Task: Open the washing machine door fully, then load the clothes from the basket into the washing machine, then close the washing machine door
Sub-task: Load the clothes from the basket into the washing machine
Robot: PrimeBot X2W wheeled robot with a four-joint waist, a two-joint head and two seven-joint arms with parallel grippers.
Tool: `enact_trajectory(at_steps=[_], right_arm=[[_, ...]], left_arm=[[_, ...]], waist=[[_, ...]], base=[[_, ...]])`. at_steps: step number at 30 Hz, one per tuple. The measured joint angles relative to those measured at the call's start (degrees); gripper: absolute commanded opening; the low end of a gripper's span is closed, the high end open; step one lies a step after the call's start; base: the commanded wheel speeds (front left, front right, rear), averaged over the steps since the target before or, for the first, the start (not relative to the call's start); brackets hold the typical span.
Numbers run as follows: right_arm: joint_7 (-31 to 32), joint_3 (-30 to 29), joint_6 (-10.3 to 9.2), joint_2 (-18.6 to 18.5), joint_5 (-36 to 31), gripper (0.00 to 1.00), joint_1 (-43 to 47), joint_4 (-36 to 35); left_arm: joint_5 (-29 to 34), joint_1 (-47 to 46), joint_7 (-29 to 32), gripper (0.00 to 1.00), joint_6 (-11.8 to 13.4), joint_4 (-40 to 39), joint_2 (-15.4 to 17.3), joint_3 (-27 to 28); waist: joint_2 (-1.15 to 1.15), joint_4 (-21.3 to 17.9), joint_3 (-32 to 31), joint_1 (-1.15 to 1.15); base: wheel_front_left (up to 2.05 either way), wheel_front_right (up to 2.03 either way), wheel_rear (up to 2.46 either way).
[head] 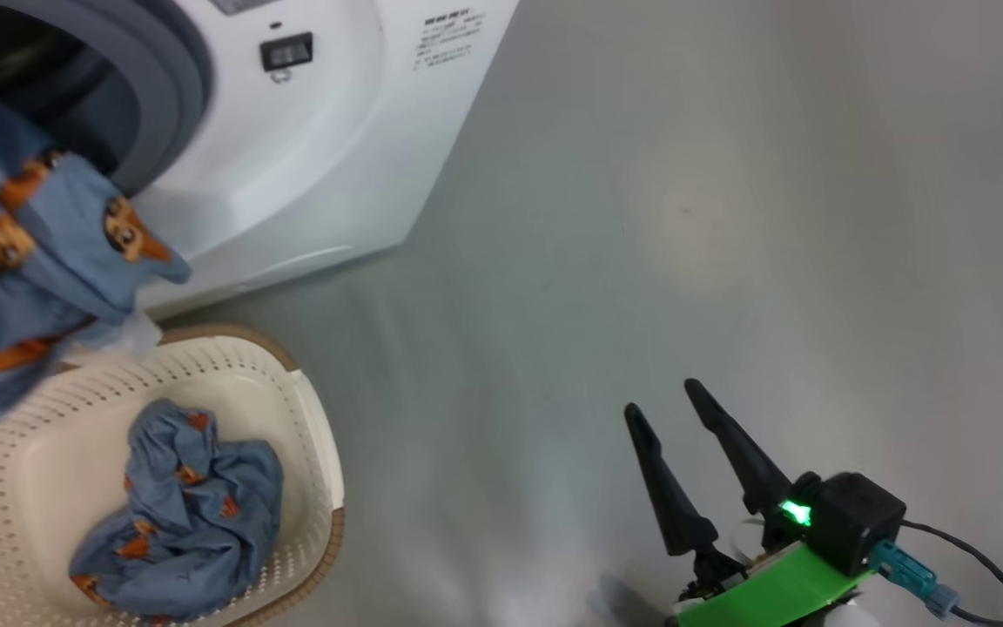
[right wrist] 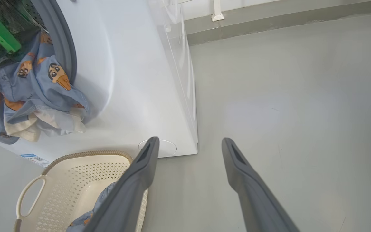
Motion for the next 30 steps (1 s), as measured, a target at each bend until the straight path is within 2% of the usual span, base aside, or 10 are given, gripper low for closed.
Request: enact_trajectory(at_steps=[11,16,21,22,24,25,26,30], right_arm=[[0.00,2.72,0.00,0.08,-0.11,1.00,-2.25,-1.04],[0.00,2.81,0.00,0.08,-0.04,1.00,-2.25,-1.14],[0.00,2.81,0.00,0.09,0.21,1.00,-2.25,-1.08],[0.00,2.80,0.00,0.10,0.29,1.00,-2.25,-1.00],[0.00,2.83,0.00,0.10,0.29,1.00,-2.27,-0.86],[0.00,2.86,0.00,0.10,0.29,1.00,-2.29,-0.75],[0.00,2.89,0.00,0.10,0.29,1.00,-2.30,-0.59],[0.00,2.79,0.00,0.10,0.27,1.00,-2.33,0.14]], left_arm=[[0.41,-14.13,0.00,0.00,-0.23,2.34,4.47,0.14],[1.53,-16.31,-0.01,0.00,0.31,2.20,5.01,0.58],[2.55,-16.77,-0.01,0.00,0.81,8.57,4.72,-0.93],[2.57,-17.02,0.00,0.13,0.87,9.81,4.63,-1.14],[2.86,-17.63,0.00,0.49,1.45,11.87,4.39,-1.59],[3.23,-17.89,0.00,0.94,1.71,12.62,4.19,-1.78],[3.43,-18.06,0.00,1.00,1.85,13.13,3.93,-1.91],[3.48,-18.33,0.00,1.00,2.63,14.52,2.41,-2.42]], waist=[[0.00,-2.49,5.13,0.00],[0.00,-3.25,6.23,0.00],[0.00,-2.83,6.27,0.00],[0.00,-2.65,6.12,0.00],[0.00,-2.28,5.74,0.00],[0.00,-2.09,5.47,0.00],[0.00,-1.89,5.18,0.00],[0.00,-0.96,3.83,0.00]], base=[[0.00,0.00,0.00],[0.00,0.00,0.00],[0.00,0.00,0.00],[0.00,0.00,0.00],[0.00,0.00,0.00],[0.00,0.00,0.00],[0.00,0.00,0.00],[0.00,0.00,0.00]])
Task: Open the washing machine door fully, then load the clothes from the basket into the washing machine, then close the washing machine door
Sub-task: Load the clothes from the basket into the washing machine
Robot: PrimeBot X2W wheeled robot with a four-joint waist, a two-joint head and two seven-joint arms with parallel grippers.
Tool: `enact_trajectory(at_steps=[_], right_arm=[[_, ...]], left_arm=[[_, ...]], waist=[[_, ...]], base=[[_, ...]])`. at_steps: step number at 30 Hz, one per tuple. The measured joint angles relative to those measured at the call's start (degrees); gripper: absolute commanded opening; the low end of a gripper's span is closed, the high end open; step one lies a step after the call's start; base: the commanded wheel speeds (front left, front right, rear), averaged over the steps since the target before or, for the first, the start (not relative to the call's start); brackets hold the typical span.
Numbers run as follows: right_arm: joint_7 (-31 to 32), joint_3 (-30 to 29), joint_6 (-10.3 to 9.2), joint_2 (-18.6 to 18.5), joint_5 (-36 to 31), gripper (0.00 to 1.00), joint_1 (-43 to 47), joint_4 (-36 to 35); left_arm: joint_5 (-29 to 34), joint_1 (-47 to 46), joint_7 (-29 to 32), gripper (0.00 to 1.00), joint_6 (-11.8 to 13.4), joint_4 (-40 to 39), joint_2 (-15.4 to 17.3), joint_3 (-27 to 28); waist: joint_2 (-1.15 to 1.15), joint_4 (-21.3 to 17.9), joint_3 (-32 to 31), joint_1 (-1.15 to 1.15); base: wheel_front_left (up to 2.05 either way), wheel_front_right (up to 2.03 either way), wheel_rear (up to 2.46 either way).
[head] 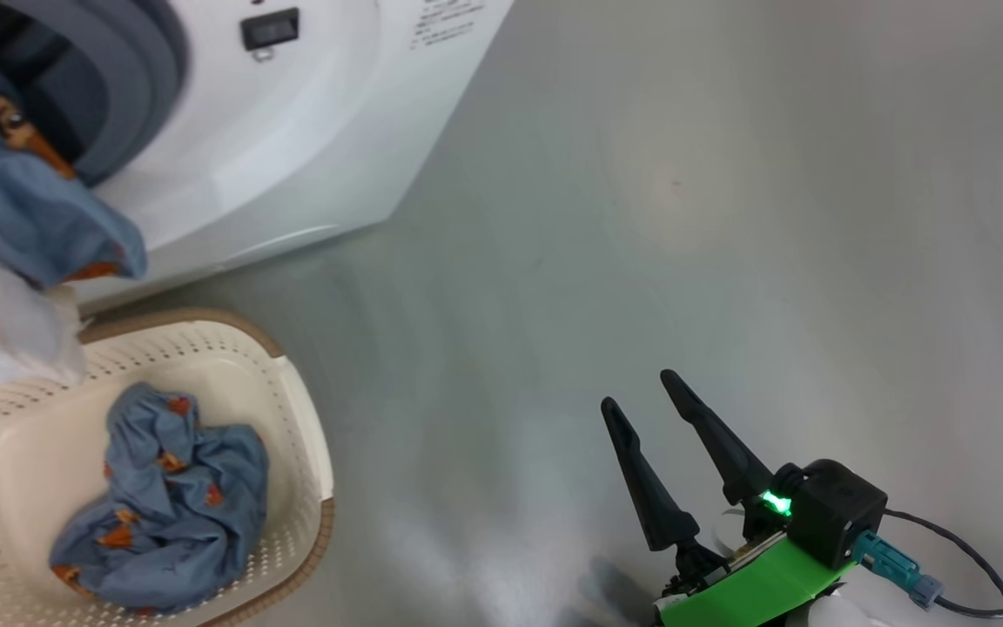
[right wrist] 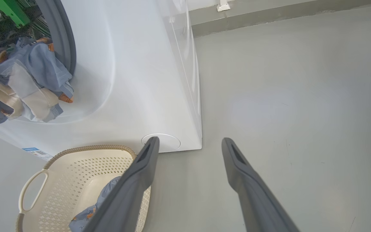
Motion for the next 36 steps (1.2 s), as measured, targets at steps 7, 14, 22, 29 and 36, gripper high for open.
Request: enact_trajectory(at_steps=[7,14,22,29,36], right_arm=[[0.00,-0.45,0.00,-0.02,-0.08,1.00,-0.07,1.25],[0.00,-2.14,0.00,-0.08,-0.96,1.00,-0.12,2.42],[0.00,-4.24,0.00,-0.14,-2.10,1.00,-0.16,3.05],[0.00,-7.23,0.00,-0.20,-4.27,1.00,-1.12,3.20],[0.00,-9.99,0.00,-0.27,-6.76,1.00,-1.09,3.11]], left_arm=[[-0.02,0.64,0.00,1.00,0.46,1.16,-3.18,-1.01],[-0.38,4.46,0.00,1.00,1.02,1.18,-6.80,-1.19],[-0.46,11.38,0.00,1.00,0.90,-2.99,-11.39,-3.22],[-1.03,18.68,0.00,1.00,-0.24,-8.71,-15.22,-4.49],[-2.60,29.21,0.00,1.00,-1.40,-17.28,-17.63,-6.67]], waist=[[0.00,2.09,-3.07,0.00],[0.00,5.26,-5.72,0.00],[0.00,9.42,-8.53,0.00],[0.00,13.14,-9.97,0.00],[0.00,18.00,-11.03,0.00]], base=[[0.00,0.00,0.00],[0.00,0.00,0.00],[0.00,0.00,0.00],[0.00,0.00,0.00],[0.00,0.00,0.00]])
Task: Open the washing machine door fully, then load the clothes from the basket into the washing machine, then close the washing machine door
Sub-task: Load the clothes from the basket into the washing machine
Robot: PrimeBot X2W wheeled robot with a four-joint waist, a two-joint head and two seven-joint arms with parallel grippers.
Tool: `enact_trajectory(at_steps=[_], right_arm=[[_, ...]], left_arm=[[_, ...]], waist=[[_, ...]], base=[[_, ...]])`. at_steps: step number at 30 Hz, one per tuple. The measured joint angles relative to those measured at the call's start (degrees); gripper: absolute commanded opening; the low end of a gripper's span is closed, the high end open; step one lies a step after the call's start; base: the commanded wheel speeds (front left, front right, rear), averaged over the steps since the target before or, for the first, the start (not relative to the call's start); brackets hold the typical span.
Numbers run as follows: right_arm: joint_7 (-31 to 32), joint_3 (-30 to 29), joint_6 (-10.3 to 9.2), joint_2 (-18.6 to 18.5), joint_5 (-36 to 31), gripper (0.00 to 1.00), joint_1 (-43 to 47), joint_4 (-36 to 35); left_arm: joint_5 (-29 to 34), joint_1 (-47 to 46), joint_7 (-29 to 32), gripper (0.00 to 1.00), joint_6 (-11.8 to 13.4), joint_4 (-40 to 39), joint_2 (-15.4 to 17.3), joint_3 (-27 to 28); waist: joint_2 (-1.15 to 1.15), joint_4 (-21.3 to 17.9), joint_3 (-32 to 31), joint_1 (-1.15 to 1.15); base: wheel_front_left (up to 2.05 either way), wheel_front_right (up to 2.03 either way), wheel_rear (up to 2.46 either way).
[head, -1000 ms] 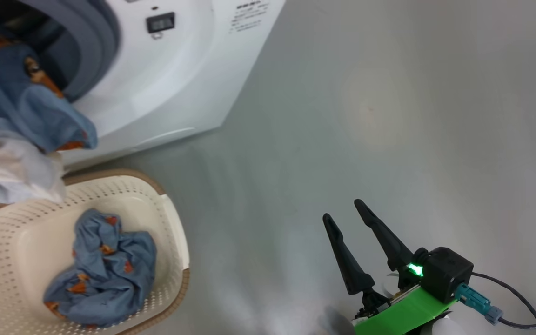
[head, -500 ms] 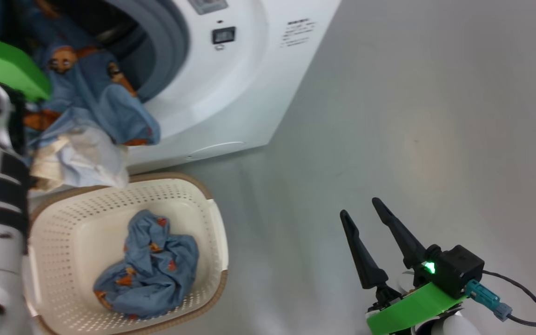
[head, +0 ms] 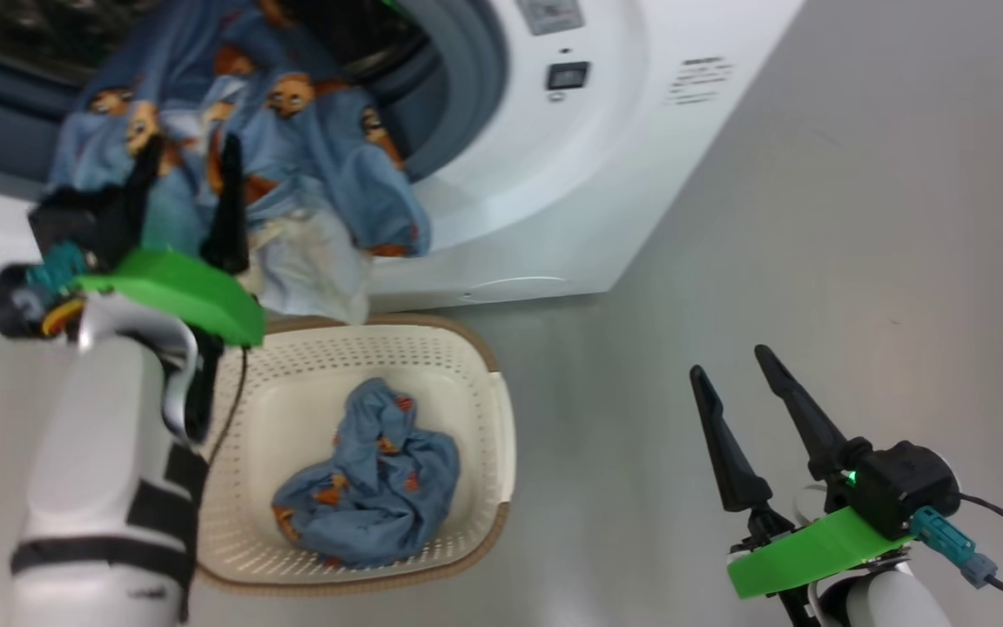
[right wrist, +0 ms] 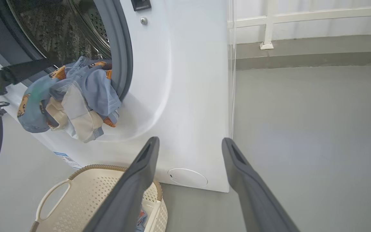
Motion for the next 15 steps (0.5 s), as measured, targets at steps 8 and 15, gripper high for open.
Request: enact_trajectory(at_steps=[8,15], right_arm=[[0.00,-2.16,0.00,-0.08,-1.41,1.00,0.01,-0.64],[0.00,-2.87,0.00,-0.21,-1.76,1.00,0.15,-0.73]], left_arm=[[-1.15,10.38,0.09,1.00,0.08,-11.04,-1.04,-1.32],[-2.60,19.85,0.78,1.00,1.85,-19.36,-1.29,-2.24]], waist=[[0.00,5.17,-0.35,0.00],[0.00,7.55,-0.96,0.00]], base=[[0.00,0.00,0.00],[0.00,0.00,0.00]])
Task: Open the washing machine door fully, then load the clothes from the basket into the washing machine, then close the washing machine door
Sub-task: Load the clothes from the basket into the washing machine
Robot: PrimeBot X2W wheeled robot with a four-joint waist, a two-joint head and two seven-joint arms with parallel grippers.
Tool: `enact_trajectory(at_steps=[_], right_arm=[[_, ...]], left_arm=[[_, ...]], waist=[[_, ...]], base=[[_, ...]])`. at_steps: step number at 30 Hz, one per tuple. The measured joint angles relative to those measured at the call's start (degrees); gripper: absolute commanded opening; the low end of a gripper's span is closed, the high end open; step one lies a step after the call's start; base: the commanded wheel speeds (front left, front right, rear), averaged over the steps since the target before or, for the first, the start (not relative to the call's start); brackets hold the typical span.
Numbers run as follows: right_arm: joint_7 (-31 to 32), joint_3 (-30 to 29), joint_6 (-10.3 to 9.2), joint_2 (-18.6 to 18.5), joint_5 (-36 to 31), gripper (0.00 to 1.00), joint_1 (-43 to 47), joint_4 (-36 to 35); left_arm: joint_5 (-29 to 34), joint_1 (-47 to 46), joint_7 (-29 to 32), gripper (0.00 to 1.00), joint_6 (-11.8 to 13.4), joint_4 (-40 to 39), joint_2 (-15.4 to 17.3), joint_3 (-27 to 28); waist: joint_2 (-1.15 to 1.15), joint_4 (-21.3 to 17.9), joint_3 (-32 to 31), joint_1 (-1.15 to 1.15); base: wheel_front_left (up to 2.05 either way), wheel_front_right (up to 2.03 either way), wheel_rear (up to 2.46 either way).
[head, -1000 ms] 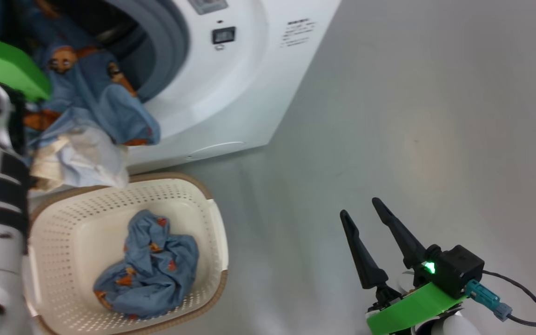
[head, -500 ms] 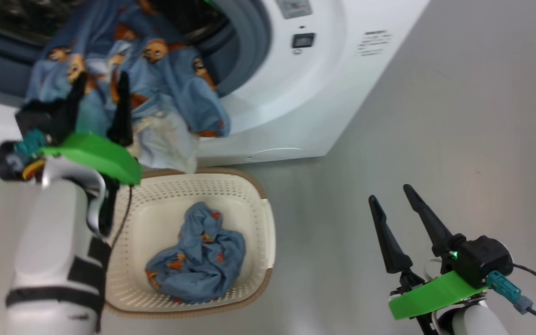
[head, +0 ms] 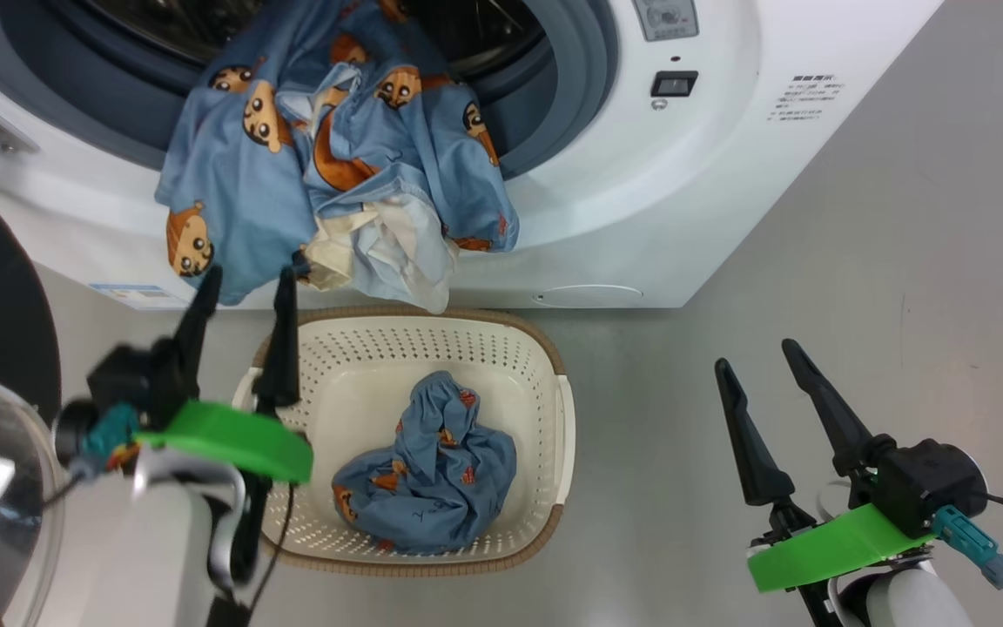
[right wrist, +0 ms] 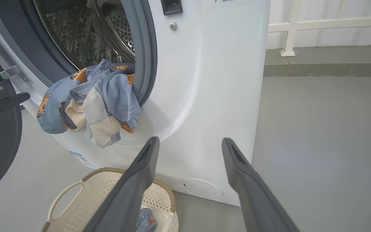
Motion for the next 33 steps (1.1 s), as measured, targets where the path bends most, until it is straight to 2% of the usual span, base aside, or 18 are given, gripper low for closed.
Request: enact_trajectory(at_steps=[16,27,33], right_arm=[[0.00,-0.20,0.00,-0.79,0.01,1.00,2.67,-0.46],[0.00,0.90,0.00,-1.09,0.04,1.00,3.85,-0.44],[0.00,1.69,0.00,-1.05,0.04,1.00,3.76,-0.70]], left_arm=[[-2.16,20.78,1.60,1.00,4.75,-16.50,0.04,-0.43],[-2.14,22.93,2.34,1.00,5.37,-17.81,1.11,-0.70],[-2.63,19.33,3.42,1.00,5.25,-14.83,1.87,-0.46]], waist=[[0.00,-0.57,-3.58,0.00],[0.00,-1.48,-4.49,0.00],[0.00,-2.60,-3.20,0.00]], base=[[0.00,0.00,0.00],[0.00,0.00,0.00],[0.00,0.00,0.00]])
